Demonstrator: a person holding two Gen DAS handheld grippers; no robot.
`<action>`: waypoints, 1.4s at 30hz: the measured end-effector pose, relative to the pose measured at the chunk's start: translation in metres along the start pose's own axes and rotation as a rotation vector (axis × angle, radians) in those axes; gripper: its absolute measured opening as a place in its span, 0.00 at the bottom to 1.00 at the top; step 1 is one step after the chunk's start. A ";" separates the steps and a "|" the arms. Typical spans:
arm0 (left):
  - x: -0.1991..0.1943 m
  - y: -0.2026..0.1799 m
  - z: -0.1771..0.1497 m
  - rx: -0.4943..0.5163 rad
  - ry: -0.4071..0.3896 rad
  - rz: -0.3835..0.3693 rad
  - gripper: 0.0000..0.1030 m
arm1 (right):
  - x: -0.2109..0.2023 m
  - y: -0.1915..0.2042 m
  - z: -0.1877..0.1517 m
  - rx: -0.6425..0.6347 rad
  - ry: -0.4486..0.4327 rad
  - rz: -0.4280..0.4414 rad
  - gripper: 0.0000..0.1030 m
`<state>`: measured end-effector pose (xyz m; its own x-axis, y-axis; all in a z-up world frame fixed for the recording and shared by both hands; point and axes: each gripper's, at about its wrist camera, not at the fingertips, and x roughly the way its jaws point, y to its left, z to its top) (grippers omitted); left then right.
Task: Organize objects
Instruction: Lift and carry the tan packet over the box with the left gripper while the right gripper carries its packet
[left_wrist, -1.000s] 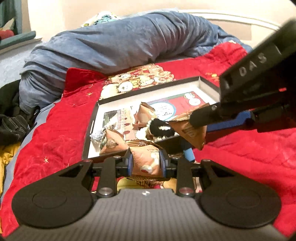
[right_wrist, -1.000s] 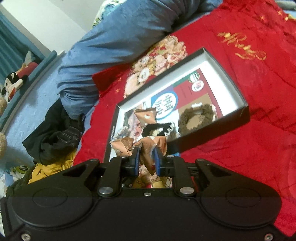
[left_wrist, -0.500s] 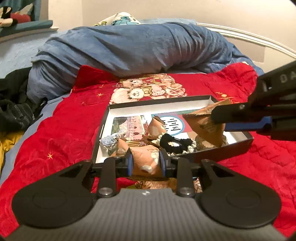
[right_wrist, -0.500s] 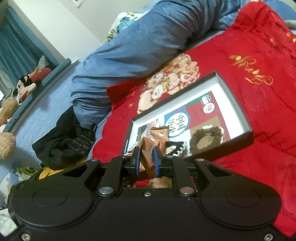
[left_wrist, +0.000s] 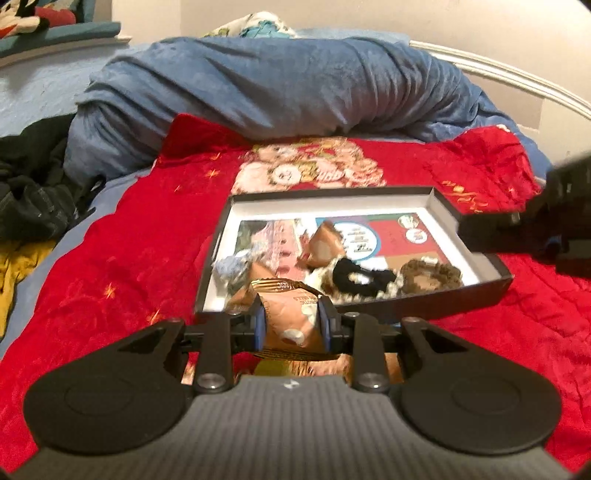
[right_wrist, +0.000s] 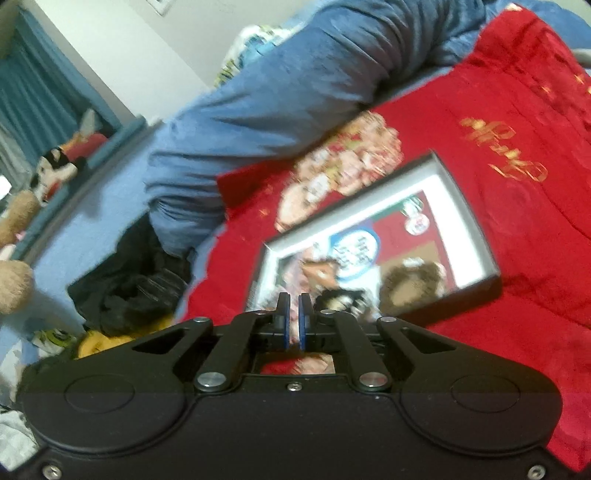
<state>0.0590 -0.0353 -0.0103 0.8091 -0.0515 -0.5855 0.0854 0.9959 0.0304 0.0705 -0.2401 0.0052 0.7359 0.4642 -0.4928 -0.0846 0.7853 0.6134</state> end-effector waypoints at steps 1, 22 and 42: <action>-0.002 0.001 -0.002 -0.007 0.018 -0.004 0.31 | 0.001 -0.004 -0.003 0.005 0.015 -0.042 0.11; 0.018 0.007 -0.022 -0.010 0.229 0.057 0.32 | 0.087 0.001 -0.055 -0.130 0.289 -0.190 0.35; 0.004 0.009 -0.001 -0.057 0.082 -0.034 0.32 | 0.052 0.005 -0.020 -0.039 0.170 -0.058 0.25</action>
<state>0.0626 -0.0264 -0.0134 0.7555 -0.0819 -0.6500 0.0771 0.9964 -0.0359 0.0953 -0.2036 -0.0298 0.6167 0.4778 -0.6256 -0.0738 0.8263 0.5584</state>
